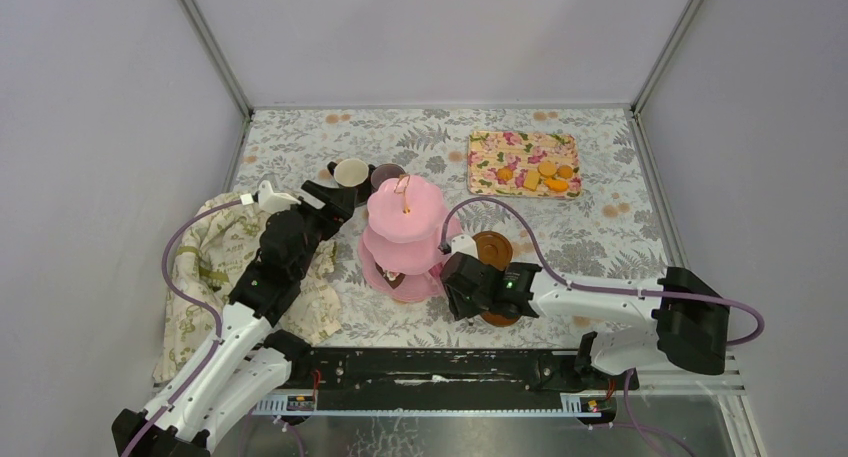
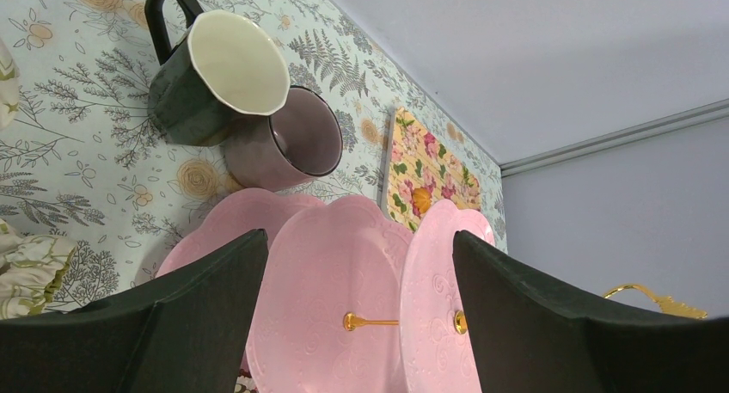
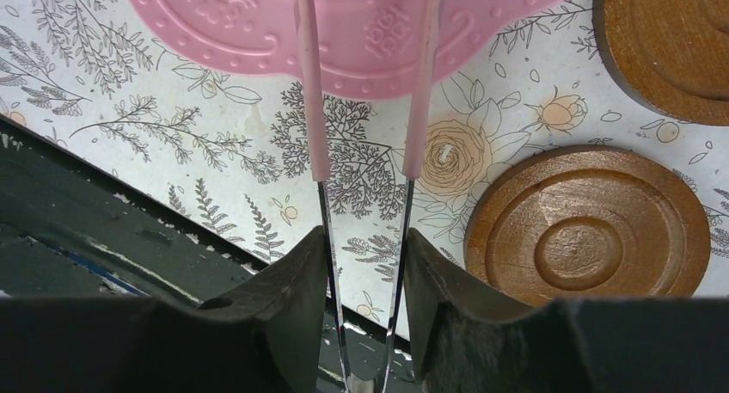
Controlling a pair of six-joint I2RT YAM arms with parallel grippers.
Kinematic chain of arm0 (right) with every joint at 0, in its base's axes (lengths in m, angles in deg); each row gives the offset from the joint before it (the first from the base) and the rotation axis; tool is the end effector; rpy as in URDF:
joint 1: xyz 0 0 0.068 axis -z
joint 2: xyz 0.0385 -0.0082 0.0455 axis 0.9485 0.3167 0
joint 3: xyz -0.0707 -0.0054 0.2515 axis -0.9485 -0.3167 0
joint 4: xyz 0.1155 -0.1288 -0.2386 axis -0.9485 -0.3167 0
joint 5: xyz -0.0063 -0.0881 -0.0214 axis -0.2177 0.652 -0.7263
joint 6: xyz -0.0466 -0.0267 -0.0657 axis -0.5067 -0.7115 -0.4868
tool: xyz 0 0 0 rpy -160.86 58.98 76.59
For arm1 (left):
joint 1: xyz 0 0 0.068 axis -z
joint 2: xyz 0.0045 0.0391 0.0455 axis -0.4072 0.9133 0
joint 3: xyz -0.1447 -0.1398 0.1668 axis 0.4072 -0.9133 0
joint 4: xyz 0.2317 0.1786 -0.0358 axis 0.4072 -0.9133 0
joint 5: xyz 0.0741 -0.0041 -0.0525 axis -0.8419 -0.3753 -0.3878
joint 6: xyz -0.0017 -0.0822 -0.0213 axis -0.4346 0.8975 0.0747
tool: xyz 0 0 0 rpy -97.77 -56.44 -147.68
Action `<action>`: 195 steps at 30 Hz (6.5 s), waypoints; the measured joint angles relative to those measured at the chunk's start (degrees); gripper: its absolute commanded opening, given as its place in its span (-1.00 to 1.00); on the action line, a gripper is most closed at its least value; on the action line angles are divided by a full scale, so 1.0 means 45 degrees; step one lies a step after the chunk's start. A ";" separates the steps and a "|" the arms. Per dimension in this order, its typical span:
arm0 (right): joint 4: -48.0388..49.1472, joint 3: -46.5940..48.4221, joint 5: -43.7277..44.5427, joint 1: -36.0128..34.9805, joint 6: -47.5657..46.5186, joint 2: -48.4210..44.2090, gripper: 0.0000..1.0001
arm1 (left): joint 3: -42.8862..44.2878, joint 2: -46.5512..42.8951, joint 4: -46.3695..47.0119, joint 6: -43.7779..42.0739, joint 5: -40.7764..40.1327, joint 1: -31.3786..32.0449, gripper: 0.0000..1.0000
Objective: Serve the afternoon tea
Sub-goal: Place the desert on the desert table, then pick up the desert from the tray.
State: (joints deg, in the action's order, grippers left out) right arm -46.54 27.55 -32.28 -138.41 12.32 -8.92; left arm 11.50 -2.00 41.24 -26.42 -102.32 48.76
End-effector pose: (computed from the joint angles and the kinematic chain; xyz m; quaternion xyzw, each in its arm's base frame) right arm 0.1409 0.2886 0.1439 -0.2267 0.9169 0.1757 0.2774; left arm 0.2380 -0.0857 0.2738 -0.2788 0.7248 -0.2998 0.5541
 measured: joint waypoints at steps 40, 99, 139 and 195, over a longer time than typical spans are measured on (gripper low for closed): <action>-0.3789 -0.0520 0.2875 -0.0049 0.1919 -0.3837 -0.20 | 0.0000 0.0010 0.0136 0.0005 0.0024 0.0000 0.73; -0.0476 0.6858 -0.0690 1.0292 -0.3857 0.6664 -0.16 | -0.0175 0.0165 0.0539 0.0112 0.0350 0.0000 0.75; -0.0743 0.7703 -0.1428 1.0812 -0.3905 0.8092 -0.18 | -0.0350 0.0607 0.0986 0.0121 0.0355 0.0000 0.75; -0.1501 0.7713 -0.1778 1.0812 -0.3993 0.7198 -0.36 | -0.0350 0.0010 0.0967 0.0238 0.0350 0.0000 0.75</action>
State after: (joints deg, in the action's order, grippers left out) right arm -53.30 62.26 -40.28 -89.75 -5.65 23.47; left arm 9.92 -1.95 45.59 -25.35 -100.75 48.76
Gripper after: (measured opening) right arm 0.303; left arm 0.873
